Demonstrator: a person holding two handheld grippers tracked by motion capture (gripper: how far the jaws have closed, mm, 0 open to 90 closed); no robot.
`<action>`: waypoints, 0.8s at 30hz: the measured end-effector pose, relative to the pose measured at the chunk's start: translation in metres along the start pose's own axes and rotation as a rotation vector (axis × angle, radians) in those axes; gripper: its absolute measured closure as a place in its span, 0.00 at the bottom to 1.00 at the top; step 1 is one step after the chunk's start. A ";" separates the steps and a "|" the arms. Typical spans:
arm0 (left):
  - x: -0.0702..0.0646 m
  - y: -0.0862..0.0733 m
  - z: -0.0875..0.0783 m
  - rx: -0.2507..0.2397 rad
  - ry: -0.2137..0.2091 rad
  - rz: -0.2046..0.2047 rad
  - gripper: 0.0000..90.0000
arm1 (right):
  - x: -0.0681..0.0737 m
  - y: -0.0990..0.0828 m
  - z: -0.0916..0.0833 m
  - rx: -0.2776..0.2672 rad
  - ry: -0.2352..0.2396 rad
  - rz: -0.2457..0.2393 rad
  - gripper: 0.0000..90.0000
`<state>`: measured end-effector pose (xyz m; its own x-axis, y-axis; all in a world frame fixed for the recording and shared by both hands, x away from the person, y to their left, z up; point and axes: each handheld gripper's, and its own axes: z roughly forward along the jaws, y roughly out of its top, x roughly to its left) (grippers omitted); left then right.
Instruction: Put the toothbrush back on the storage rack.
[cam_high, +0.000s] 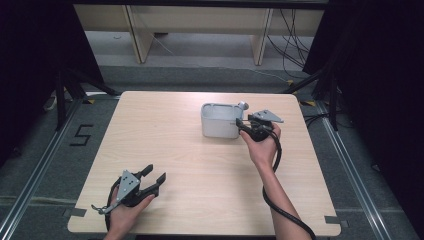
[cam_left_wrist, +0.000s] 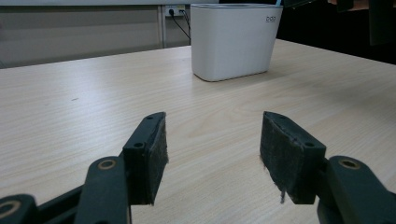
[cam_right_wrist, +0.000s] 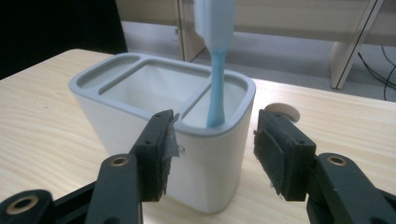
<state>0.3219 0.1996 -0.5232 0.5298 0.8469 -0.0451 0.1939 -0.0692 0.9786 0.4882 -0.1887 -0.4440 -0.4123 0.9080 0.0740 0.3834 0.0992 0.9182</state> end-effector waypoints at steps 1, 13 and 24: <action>0.000 0.000 0.000 0.000 0.000 0.000 0.45 | 0.001 -0.001 -0.001 0.002 0.004 0.006 0.53; 0.000 0.000 0.000 -0.003 0.000 -0.003 0.45 | 0.000 -0.011 -0.013 0.037 0.024 -0.031 0.52; 0.000 0.000 0.000 -0.001 0.002 -0.001 0.45 | 0.001 -0.031 -0.032 0.087 0.063 -0.048 0.51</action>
<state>0.3218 0.1996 -0.5232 0.5282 0.8479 -0.0454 0.1936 -0.0682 0.9787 0.4491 -0.2041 -0.4601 -0.4821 0.8742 0.0578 0.4309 0.1792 0.8844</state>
